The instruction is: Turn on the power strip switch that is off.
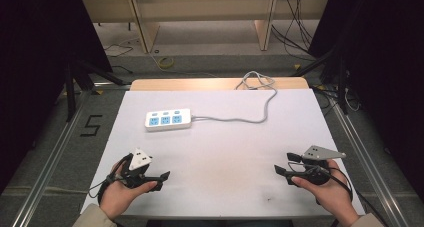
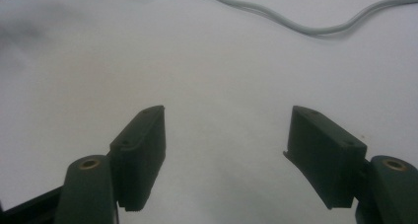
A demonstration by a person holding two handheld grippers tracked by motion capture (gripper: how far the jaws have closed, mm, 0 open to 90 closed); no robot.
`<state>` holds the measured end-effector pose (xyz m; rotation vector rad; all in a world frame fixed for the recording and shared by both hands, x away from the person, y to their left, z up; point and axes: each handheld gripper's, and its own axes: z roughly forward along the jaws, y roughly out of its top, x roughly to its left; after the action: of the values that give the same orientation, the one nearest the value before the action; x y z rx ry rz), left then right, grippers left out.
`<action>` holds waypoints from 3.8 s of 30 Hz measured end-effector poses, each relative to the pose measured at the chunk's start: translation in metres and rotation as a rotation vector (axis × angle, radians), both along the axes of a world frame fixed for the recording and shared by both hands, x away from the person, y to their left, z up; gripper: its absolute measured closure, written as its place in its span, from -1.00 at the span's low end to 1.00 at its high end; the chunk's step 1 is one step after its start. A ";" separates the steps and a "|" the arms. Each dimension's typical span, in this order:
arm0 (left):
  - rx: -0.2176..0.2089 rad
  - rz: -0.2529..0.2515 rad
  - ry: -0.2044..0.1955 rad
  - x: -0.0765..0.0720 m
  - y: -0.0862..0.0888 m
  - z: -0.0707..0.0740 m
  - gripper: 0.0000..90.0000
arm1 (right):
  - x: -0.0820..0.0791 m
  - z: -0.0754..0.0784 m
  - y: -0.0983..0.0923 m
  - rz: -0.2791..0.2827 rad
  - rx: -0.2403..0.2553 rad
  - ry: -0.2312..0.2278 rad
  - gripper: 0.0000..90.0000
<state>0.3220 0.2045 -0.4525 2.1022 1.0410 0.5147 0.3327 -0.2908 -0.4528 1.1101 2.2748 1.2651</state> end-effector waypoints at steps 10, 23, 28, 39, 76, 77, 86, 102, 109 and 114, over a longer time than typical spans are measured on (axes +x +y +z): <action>0.028 0.040 -0.025 -0.001 0.005 0.006 0.54 | -0.001 0.000 0.002 0.007 -0.006 -0.001 -0.30; 0.031 0.057 -0.002 -0.002 0.003 0.013 0.99 | -0.001 0.001 0.003 0.007 -0.006 -0.006 -0.29; 0.026 0.067 0.002 0.001 0.004 0.014 0.99 | -0.001 0.001 0.003 0.008 -0.008 -0.004 -0.29; 0.017 0.071 0.023 0.010 0.000 0.017 1.00 | -0.001 0.001 0.004 0.010 -0.008 -0.004 -0.29; 0.018 0.121 0.036 0.044 0.001 0.019 1.00 | -0.001 -0.001 0.005 0.015 -0.014 0.003 -0.29; 0.019 0.121 0.038 0.045 0.001 0.019 1.00 | -0.001 -0.001 0.005 0.016 -0.015 0.003 -0.29; 0.028 0.135 0.046 0.052 0.000 0.019 1.00 | -0.001 -0.001 0.005 0.015 -0.016 0.004 -0.29; 0.043 0.137 0.054 0.065 -0.006 0.018 1.00 | 0.000 -0.002 0.006 0.019 -0.022 0.008 -0.30; 0.043 0.139 0.048 0.070 -0.009 0.018 1.00 | 0.000 -0.002 0.006 0.019 -0.023 0.009 -0.30; 0.045 0.138 0.045 0.074 -0.011 0.019 1.00 | 0.000 -0.002 0.006 0.020 -0.022 0.009 -0.30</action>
<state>0.3964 0.1938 -0.4339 2.0994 1.2163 0.5655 0.3326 -0.2850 -0.4548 1.0902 2.3062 1.2417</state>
